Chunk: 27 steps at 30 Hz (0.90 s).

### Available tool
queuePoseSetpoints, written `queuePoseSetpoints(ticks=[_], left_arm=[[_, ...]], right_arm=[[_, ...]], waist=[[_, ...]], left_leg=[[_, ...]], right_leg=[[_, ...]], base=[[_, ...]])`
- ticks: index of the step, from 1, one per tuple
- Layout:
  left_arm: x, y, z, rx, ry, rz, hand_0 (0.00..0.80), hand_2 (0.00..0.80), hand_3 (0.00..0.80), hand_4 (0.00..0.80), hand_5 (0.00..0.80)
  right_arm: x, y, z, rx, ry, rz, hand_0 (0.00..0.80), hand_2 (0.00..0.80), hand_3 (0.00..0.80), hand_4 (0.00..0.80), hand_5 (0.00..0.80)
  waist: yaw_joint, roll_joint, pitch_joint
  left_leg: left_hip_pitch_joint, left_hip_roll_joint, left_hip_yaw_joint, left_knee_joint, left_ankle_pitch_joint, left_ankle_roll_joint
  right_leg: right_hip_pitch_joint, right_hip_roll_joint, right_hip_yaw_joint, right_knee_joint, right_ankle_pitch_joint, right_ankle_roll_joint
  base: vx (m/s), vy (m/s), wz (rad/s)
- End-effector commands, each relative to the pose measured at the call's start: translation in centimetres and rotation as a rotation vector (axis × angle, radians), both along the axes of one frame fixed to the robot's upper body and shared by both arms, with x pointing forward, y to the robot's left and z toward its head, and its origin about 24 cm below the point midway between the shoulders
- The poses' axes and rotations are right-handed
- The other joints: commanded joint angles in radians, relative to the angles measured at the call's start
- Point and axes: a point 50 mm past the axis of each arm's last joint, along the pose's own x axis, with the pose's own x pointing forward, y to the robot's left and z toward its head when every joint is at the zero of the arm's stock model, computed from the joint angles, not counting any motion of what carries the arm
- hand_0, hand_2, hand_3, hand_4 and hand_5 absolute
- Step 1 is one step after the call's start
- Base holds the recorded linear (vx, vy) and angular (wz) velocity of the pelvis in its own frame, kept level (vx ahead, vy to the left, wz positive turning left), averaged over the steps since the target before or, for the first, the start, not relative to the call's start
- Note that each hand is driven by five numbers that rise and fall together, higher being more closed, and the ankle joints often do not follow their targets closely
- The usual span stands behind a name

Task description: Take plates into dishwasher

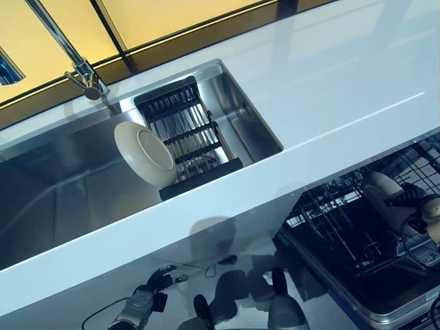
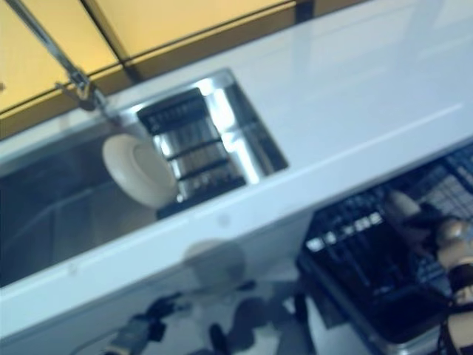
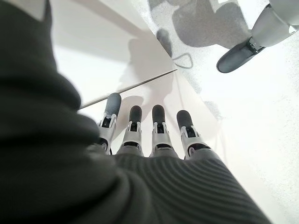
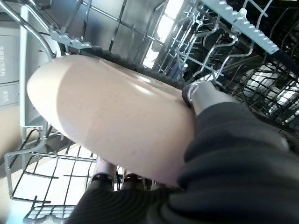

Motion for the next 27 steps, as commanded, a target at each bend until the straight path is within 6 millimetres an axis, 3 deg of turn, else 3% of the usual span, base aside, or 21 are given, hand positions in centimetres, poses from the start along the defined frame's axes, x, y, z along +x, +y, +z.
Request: queuePoseSetpoints(ticks=[1, 2, 3, 17, 23, 27], left_arm=[[3.1, 1.1, 2.1, 0.027, -0.119, -0.041, 0.000, 0.000, 0.000, 0.000, 0.000], [3.1, 1.1, 2.1, 0.028, -0.119, -0.042, 0.000, 0.000, 0.000, 0.000, 0.000], [3.1, 1.1, 2.1, 0.030, -0.119, -0.043, 0.000, 0.000, 0.000, 0.000, 0.000], [2.1, 2.6, 1.9, 0.091, -0.083, -0.032, 0.000, 0.000, 0.000, 0.000, 0.000], [1.3, 3.3, 1.6, 0.110, -0.057, -0.027, 0.000, 0.000, 0.000, 0.000, 0.000], [0.8, 3.8, 1.4, 0.130, -0.039, -0.012, 0.000, 0.000, 0.000, 0.000, 0.000]], right_arm=[[-1.1, 1.2, -4.9, 0.070, 0.143, -0.042, 0.402, 0.402, 0.402, 0.402, 0.402], [-1.3, 1.0, -5.0, 0.069, 0.144, -0.051, 0.094, 0.094, 0.094, 0.094, 0.094], [-1.4, 0.9, -5.0, 0.070, 0.142, -0.059, 0.000, 0.000, 0.000, 0.000, 0.000], [-3.8, -0.1, -6.0, 0.084, 0.142, -0.123, 0.000, 0.000, 0.000, 0.000, 0.000], [-5.0, -1.2, -5.2, 0.066, 0.135, -0.157, 0.000, 0.000, 0.000, 0.000, 0.000], [-6.5, -3.2, -3.2, 0.029, 0.117, -0.205, 0.000, 0.000, 0.000, 0.000, 0.000]], waist=[[0.026, -0.044, 0.028], [0.026, -0.047, 0.027], [0.026, -0.050, 0.027], [0.014, -0.139, -0.007], [0.001, -0.177, -0.033], [-0.015, -0.211, -0.056]], left_leg=[[0.060, -0.023, -0.040, 0.004, -0.082, 0.004], [0.061, -0.023, -0.041, 0.004, -0.083, 0.005], [0.062, -0.022, -0.041, 0.004, -0.084, 0.005], [0.089, 0.010, -0.017, 0.004, -0.092, 0.008], [0.107, 0.020, 0.000, 0.004, -0.093, 0.009], [0.123, 0.029, 0.016, 0.004, -0.095, 0.010]], right_leg=[[-0.043, -0.033, 0.014, 0.004, -0.008, 0.030], [-0.042, -0.031, 0.015, 0.004, -0.009, 0.030], [-0.041, -0.031, 0.016, 0.004, -0.009, 0.030], [-0.014, 0.000, 0.030, 0.004, -0.011, 0.035], [0.000, 0.014, 0.045, 0.004, -0.012, 0.037], [0.015, 0.029, 0.058, 0.004, -0.011, 0.038]], base=[[0.000, 0.000, 0.00], [0.000, 0.000, 0.00], [0.000, 0.000, 0.00], [0.018, -0.020, 0.00], [0.028, 0.003, -0.03], [0.041, -0.002, -0.09]])
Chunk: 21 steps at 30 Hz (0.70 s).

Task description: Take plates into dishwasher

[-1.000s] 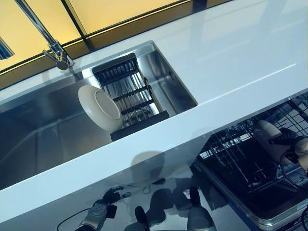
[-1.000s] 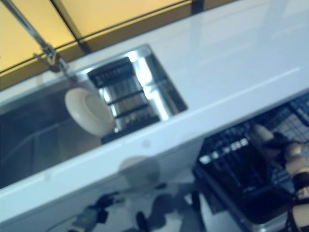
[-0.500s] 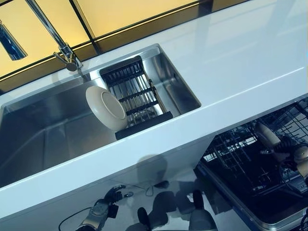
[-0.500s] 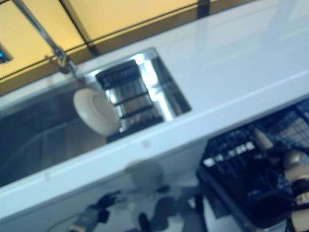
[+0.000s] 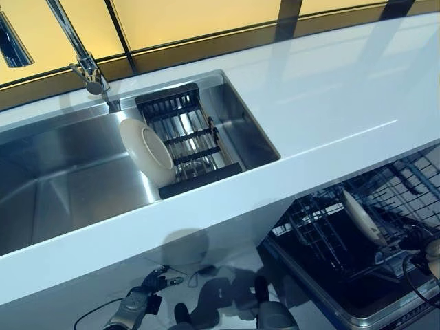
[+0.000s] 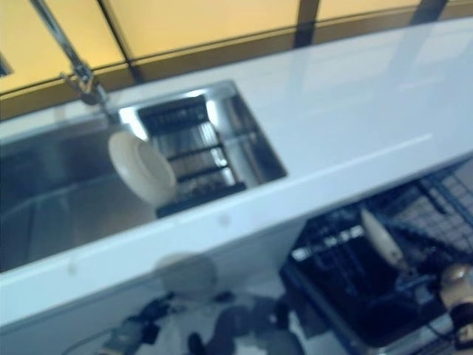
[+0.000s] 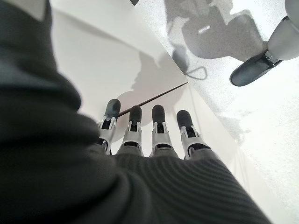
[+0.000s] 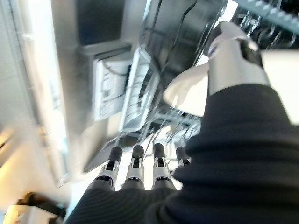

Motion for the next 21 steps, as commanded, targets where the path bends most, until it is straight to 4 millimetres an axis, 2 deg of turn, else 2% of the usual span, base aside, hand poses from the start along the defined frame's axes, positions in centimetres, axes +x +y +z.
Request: queuePoseSetpoints(ticks=[1, 2, 4, 10, 15, 18, 21], left_arm=[[1.6, 1.7, 1.1, 0.064, -0.051, -0.006, 0.000, 0.000, 0.000, 0.000, 0.000], [1.5, 1.9, 1.1, 0.073, -0.045, 0.006, 0.000, 0.000, 0.000, 0.000, 0.000], [1.4, 2.2, 1.1, 0.079, -0.040, 0.012, 0.000, 0.000, 0.000, 0.000, 0.000], [0.4, 3.1, 0.8, 0.097, -0.015, 0.052, 0.000, 0.000, 0.000, 0.000, 0.000], [0.1, 3.2, 0.7, 0.097, -0.017, 0.087, 0.000, 0.000, 0.000, 0.000, 0.000], [0.0, 3.5, 0.8, 0.096, -0.022, 0.105, 0.000, 0.000, 0.000, 0.000, 0.000], [-0.2, 3.5, 0.7, 0.100, -0.020, 0.117, 0.000, 0.000, 0.000, 0.000, 0.000]], right_arm=[[0.2, -1.4, 2.8, -0.054, -0.046, -0.022, 0.000, 0.000, 0.000, 0.000, 0.000], [-0.4, -2.1, 3.9, -0.072, -0.058, -0.037, 0.000, 0.000, 0.000, 0.000, 0.000], [-0.8, -2.7, 4.7, -0.085, -0.071, -0.053, 0.000, 0.000, 0.000, 0.000, 0.000], [-2.5, -5.5, 10.5, -0.150, -0.187, -0.121, 0.000, 0.000, 0.000, 0.000, 0.000], [-2.8, -6.8, 17.1, -0.256, -0.378, -0.157, 0.000, 0.000, 0.000, 0.000, 0.000], [-3.1, -7.1, 21.1, -0.403, -0.459, -0.148, 0.000, 0.000, 0.000, 0.000, 0.000], [-2.9, -6.6, 25.5, -0.570, -0.539, -0.120, 0.000, 0.000, 0.000, 0.000, 0.000]], waist=[[-0.008, -0.061, -0.026], [-0.017, -0.073, -0.033], [-0.020, -0.080, -0.039], [-0.041, -0.111, -0.074], [-0.041, -0.124, -0.089], [-0.029, -0.127, -0.093], [-0.013, -0.130, -0.094]], left_leg=[[0.087, 0.010, 0.007, 0.005, -0.091, 0.023], [0.093, 0.015, 0.013, 0.005, -0.091, 0.024], [0.098, 0.018, 0.018, 0.005, -0.092, 0.024], [0.112, 0.028, 0.040, 0.005, -0.092, 0.026], [0.117, 0.028, 0.043, 0.005, -0.089, 0.027], [0.113, 0.027, 0.037, 0.005, -0.084, 0.028], [0.106, 0.027, 0.026, 0.005, -0.077, 0.026]], right_leg=[[-0.015, 0.005, 0.044, 0.002, -0.008, 0.046], [-0.011, 0.012, 0.050, 0.002, -0.006, 0.047], [-0.009, 0.016, 0.055, 0.002, -0.005, 0.048], [0.001, 0.034, 0.071, 0.002, -0.001, 0.049], [0.012, 0.037, 0.068, 0.002, -0.001, 0.047], [0.024, 0.036, 0.055, 0.002, -0.006, 0.045], [0.031, 0.033, 0.041, 0.002, -0.010, 0.043]], base=[[0.043, -0.021, -0.02], [0.034, -0.019, -0.01], [0.035, -0.020, -0.05], [0.041, -0.008, -0.14], [0.022, 0.004, -0.03], [0.000, 0.000, 0.00], [-0.003, 0.011, 0.03]])
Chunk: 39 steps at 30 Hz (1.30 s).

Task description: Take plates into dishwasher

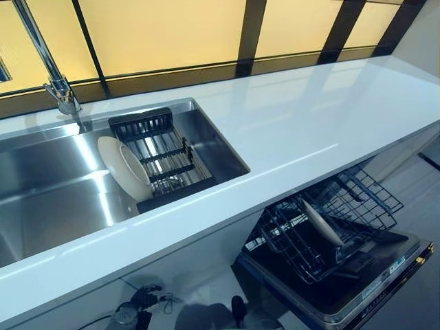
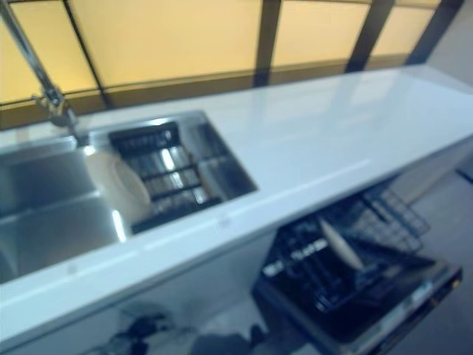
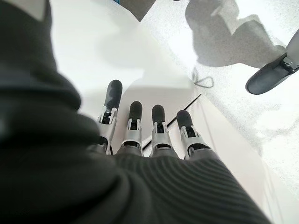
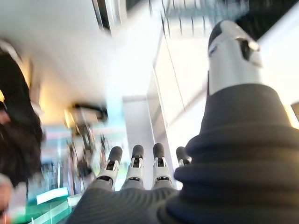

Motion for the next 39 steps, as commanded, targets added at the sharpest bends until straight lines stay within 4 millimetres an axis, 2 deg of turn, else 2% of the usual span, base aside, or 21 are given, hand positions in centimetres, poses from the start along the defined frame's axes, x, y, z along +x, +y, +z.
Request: queuePoseSetpoints(ticks=[1, 7, 9, 12, 13, 14, 16, 25, 30, 39], left_arm=[[2.9, 2.0, 1.8, 0.056, -0.120, 0.052, 0.000, 0.000, 0.000, 0.000, 0.000], [2.6, 2.5, 1.8, 0.079, -0.118, 0.063, 0.000, 0.000, 0.000, 0.000, 0.000], [2.3, 2.9, 1.8, 0.088, -0.118, 0.077, 0.000, 0.000, 0.000, 0.000, 0.000], [1.7, 3.0, 1.6, 0.086, -0.108, 0.104, 0.000, 0.000, 0.000, 0.000, 0.000], [1.6, 2.9, 1.5, 0.080, -0.106, 0.107, 0.000, 0.000, 0.000, 0.000, 0.000], [1.3, 2.8, 1.4, 0.076, -0.102, 0.127, 0.000, 0.000, 0.000, 0.000, 0.000], [1.2, 2.5, 1.2, 0.066, -0.099, 0.146, 0.000, 0.000, 0.000, 0.000, 0.000], [0.2, 3.0, 0.9, 0.084, -0.085, 0.195, 0.000, 0.000, 0.000, 0.000, 0.000], [0.1, 3.2, 1.0, 0.084, -0.098, 0.204, 0.000, 0.000, 0.000, 0.000, 0.000], [1.7, 3.4, 1.9, 0.086, -0.166, 0.196, 0.000, 0.000, 0.000, 0.000, 0.000]], right_arm=[[0.4, 0.8, 8.2, -0.297, -0.206, 0.016, 0.000, 0.000, 0.000, 0.000, 0.000], [3.3, 5.4, 15.4, -0.562, -0.385, 0.148, 0.000, 0.000, 0.000, 0.000, 0.000], [4.6, 7.3, 17.2, -0.645, -0.429, 0.207, 0.000, 0.000, 0.000, 0.000, 0.000], [6.7, 10.4, 19.2, -0.759, -0.459, 0.307, 0.000, 0.000, 0.000, 0.000, 0.000], [7.0, 10.8, 19.6, -0.774, -0.460, 0.319, 0.000, 0.000, 0.000, 0.000, 0.000], [8.0, 12.9, 20.7, -0.846, -0.474, 0.384, 0.000, 0.000, 0.000, 0.000, 0.000], [8.9, 14.7, 21.6, -0.895, -0.474, 0.446, 0.000, 0.000, 0.000, 0.000, 0.000], [12.5, 22.3, 21.9, -1.025, -0.465, 0.714, 0.000, 0.000, 0.000, 0.000, 0.000], [13.6, 24.5, 21.2, -1.077, -0.417, 0.808, 0.000, 0.000, 0.000, 0.000, 0.000], [15.1, 27.7, 20.0, -1.137, -0.361, 0.913, 0.000, 0.000, 0.000, 0.000, 0.000]], waist=[[0.066, -0.053, 0.010], [0.140, -0.077, 0.005], [0.164, -0.090, -0.002], [0.179, -0.092, -0.015], [0.177, -0.086, -0.017], [0.191, -0.082, -0.023], [0.206, -0.072, -0.025], [0.288, -0.083, -0.011], [0.321, -0.088, 0.011], [0.363, -0.095, 0.082]], left_leg=[[0.066, -0.006, -0.011, 0.005, -0.063, 0.041], [0.047, -0.015, -0.054, 0.005, -0.053, 0.041], [0.042, -0.019, -0.071, 0.005, -0.050, 0.040], [0.034, -0.026, -0.097, 0.005, -0.047, 0.042], [0.033, -0.027, -0.100, 0.005, -0.047, 0.042], [0.024, -0.031, -0.118, 0.005, -0.043, 0.043], [0.015, -0.034, -0.134, 0.005, -0.041, 0.044], [-0.037, -0.048, -0.191, 0.005, -0.017, 0.039], [-0.069, -0.052, -0.210, 0.005, -0.003, 0.036], [-0.152, -0.063, -0.245, 0.005, 0.022, 0.037]], right_leg=[[0.012, -0.003, 0.009, 0.002, -0.005, 0.053], [0.036, -0.015, -0.033, 0.002, -0.021, 0.052], [0.046, -0.021, -0.055, 0.002, -0.026, 0.052], [0.059, -0.029, -0.084, 0.002, -0.034, 0.050], [0.060, -0.030, -0.087, 0.002, -0.035, 0.050], [0.066, -0.035, -0.107, 0.002, -0.039, 0.049], [0.072, -0.040, -0.127, 0.002, -0.043, 0.050], [0.086, -0.054, -0.208, 0.002, -0.053, 0.050], [0.085, -0.059, -0.239, 0.002, -0.056, 0.050], [0.045, -0.067, -0.275, 0.002, -0.048, 0.051]], base=[[-0.001, 0.016, 0.06], [0.019, 0.016, 0.11], [0.048, 0.020, 0.19], [0.048, 0.019, 0.31], [0.046, 0.021, 0.35], [0.039, 0.021, 0.32], [0.047, 0.015, 0.37], [0.025, 0.021, 0.29], [-0.007, 0.036, 0.22], [-0.079, 0.011, 0.19]])
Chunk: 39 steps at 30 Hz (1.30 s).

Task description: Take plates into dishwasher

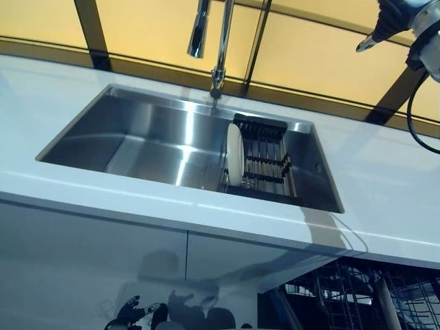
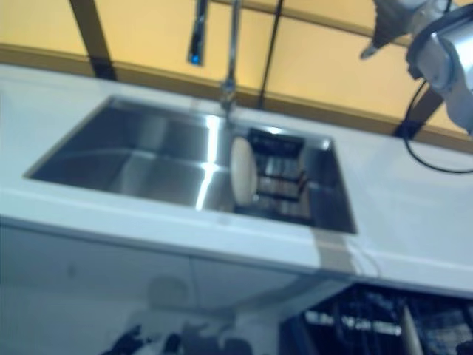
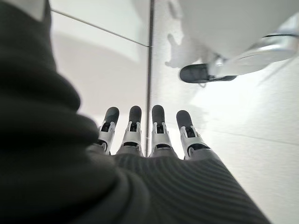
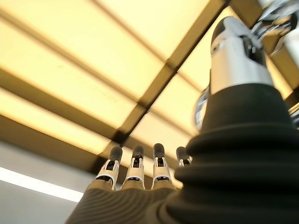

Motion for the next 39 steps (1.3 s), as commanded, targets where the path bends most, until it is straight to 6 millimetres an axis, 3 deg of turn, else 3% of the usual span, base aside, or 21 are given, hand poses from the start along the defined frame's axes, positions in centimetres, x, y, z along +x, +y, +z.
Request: queuePoseSetpoints(ticks=[1, 7, 19, 39], left_arm=[[4.5, 1.7, 2.4, 0.044, -0.180, 0.011, 0.000, 0.000, 0.000, 0.000, 0.000], [5.1, 1.6, 2.7, 0.034, -0.212, 0.021, 0.000, 0.000, 0.000, 0.000, 0.000], [4.9, 2.0, 2.8, 0.041, -0.218, 0.031, 0.000, 0.000, 0.000, 0.000, 0.000], [5.7, 2.0, 3.4, 0.026, -0.270, 0.051, 0.000, 0.000, 0.000, 0.000, 0.000]], right_arm=[[-1.9, 1.1, 4.8, -0.076, -0.144, 0.004, 0.000, 0.000, 0.000, 0.000, 0.000], [-1.3, 3.3, 3.5, -0.145, -0.094, 0.065, 0.000, 0.000, 0.000, 0.000, 0.000], [-1.2, 5.8, 1.2, -0.292, -0.018, 0.128, 0.000, 0.000, 0.000, 0.000, 0.000], [-1.6, 7.5, -0.9, -0.438, 0.069, 0.158, 0.000, 0.000, 0.000, 0.000, 0.000]], waist=[[0.037, -0.063, 0.085], [0.047, -0.065, 0.109], [0.050, -0.072, 0.122], [0.044, -0.071, 0.153]], left_leg=[[0.007, -0.035, 0.056, -0.004, -0.047, 0.037], [-0.021, -0.043, 0.052, -0.004, -0.038, 0.039], [-0.028, -0.040, 0.056, -0.004, -0.035, 0.039], [-0.052, -0.040, 0.061, -0.004, -0.036, 0.038]], right_leg=[[0.001, -0.035, 0.016, 0.003, -0.007, 0.047], [-0.014, -0.037, -0.003, 0.003, -0.004, 0.047], [-0.018, -0.034, -0.008, 0.003, -0.005, 0.047], [-0.050, -0.027, 0.000, 0.003, -0.004, 0.046]], base=[[-0.068, 0.030, 0.21], [-0.051, 0.025, 0.10], [-0.007, 0.004, 0.04], [-0.018, 0.003, 0.00]])
